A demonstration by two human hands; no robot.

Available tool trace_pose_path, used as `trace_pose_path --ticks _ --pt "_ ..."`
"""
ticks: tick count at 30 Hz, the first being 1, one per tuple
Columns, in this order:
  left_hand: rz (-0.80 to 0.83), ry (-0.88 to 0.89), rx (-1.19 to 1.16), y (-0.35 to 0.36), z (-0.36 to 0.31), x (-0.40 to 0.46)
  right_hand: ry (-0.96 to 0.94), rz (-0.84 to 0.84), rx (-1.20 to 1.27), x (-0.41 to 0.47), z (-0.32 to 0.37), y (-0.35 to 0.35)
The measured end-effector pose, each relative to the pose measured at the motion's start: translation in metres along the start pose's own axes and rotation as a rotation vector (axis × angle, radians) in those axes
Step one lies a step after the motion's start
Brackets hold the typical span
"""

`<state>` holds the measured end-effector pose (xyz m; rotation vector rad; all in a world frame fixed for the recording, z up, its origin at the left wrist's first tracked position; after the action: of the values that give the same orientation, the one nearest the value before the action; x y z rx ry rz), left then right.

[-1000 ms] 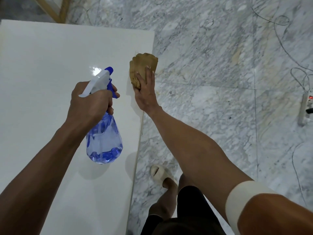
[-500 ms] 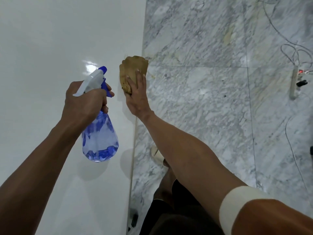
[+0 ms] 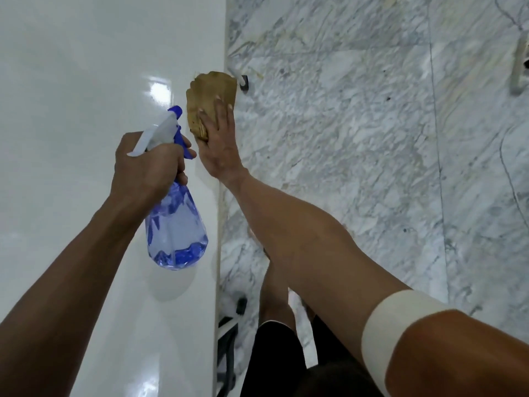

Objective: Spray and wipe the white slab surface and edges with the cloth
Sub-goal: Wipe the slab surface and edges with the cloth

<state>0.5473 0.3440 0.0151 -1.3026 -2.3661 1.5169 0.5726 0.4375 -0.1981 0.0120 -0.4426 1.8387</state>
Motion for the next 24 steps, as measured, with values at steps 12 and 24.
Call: trace_pose_path --ticks 12,24 --pt "0.017 -0.062 0.011 -0.014 0.074 -0.137 0.041 0.083 -0.086 -0.188 0.051 0.006" --pt "0.056 0.023 0.049 -0.019 0.155 -0.274 -0.070 0.152 -0.286 -0.356 0.094 0.011"
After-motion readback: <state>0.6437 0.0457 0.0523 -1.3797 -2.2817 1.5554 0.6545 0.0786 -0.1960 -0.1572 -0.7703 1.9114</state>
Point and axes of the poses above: each hand's wrist, its own x-axis towards the middle knuckle, its own y-axis out of the palm, z = x × y, the point moved 2 cm from there along x, towards the middle knuckle, and after that the axes turned 9 degrees about x, right-handed, at the moved point
